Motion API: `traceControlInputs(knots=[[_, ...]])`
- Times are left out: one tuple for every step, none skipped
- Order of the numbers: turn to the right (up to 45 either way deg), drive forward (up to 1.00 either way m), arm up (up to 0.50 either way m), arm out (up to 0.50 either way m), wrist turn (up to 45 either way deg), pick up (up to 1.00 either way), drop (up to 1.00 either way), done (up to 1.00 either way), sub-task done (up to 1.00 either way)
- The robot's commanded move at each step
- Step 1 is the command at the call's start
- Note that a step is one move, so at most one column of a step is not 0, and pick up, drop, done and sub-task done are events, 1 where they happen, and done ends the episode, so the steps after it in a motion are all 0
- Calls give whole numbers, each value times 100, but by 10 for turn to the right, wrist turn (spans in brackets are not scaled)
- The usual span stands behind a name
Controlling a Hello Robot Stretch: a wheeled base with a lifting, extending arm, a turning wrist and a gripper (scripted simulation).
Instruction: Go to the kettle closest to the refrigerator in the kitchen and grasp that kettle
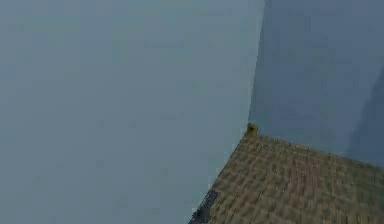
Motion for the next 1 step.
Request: traceControlInputs(knots=[[450, 0, 0, 0, 0, 0, 0, 0, 0]])
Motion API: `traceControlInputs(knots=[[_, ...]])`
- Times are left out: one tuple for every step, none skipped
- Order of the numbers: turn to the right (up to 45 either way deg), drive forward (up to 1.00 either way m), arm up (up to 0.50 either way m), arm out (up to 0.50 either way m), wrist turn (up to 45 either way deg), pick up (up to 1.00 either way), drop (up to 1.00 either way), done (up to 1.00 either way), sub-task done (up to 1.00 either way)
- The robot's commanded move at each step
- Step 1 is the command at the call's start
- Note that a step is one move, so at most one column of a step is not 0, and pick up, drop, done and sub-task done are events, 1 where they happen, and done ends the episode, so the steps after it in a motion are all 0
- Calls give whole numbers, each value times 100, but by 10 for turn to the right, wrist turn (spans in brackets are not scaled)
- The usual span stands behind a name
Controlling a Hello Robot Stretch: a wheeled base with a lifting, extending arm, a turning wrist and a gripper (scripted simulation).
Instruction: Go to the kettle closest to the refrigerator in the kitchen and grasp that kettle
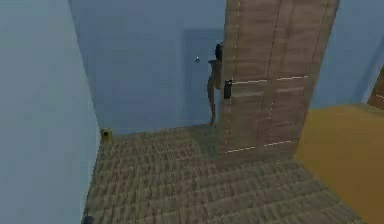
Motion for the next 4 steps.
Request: traceControlInputs(knots=[[450, 0, 0, 0, 0, 0, 0, 0, 0], [0, 45, 0, 0, 0, 0, 0, 0, 0], [30, 0, 0, 0, 0, 0, 0, 0, 0], [0, 100, 0, 0, 0, 0, 0, 0, 0]])
